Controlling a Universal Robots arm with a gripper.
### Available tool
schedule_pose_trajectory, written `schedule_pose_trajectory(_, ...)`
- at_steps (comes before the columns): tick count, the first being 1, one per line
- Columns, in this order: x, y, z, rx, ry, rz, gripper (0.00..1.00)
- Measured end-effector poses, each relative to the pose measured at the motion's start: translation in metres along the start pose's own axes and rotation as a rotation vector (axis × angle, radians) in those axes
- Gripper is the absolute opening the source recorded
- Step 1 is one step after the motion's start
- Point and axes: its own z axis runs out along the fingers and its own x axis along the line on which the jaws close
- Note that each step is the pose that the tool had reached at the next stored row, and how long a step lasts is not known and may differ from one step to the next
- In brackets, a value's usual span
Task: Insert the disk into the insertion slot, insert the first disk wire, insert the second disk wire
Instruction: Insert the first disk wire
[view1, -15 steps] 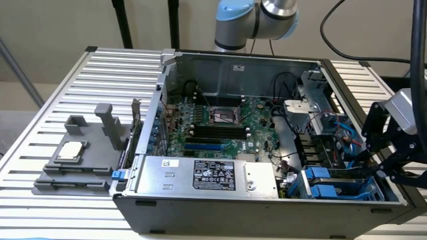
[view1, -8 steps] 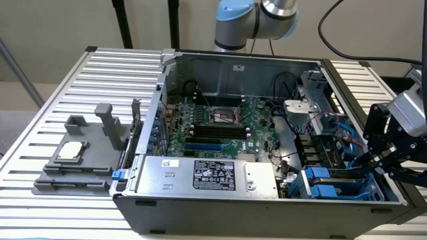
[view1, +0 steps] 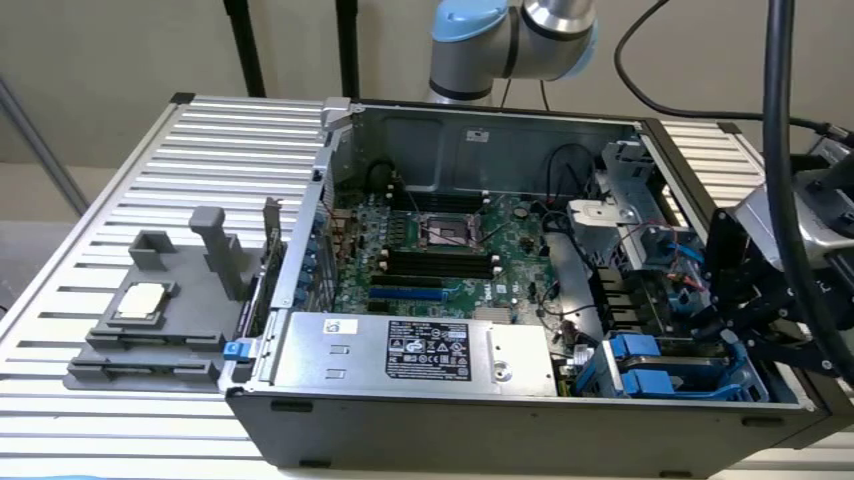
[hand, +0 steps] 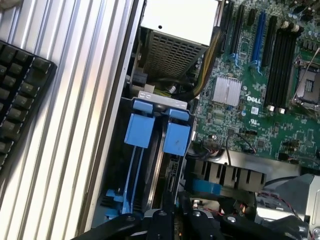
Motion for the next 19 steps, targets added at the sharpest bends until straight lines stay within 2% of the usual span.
schedule_pose_trajectory(5, -0.0011, 0.0057, -0.0003, 0.0002, 0.0019, 0.004, 0.16)
schedule_pose_trajectory(13, -0.0011, 0.0060, 0.0000, 0.0060, 0.0226, 0.070, 0.16)
schedule_pose_trajectory(19, -0.0009, 0.0060, 0.0012, 0.0081, 0.0447, 0.118, 0.16)
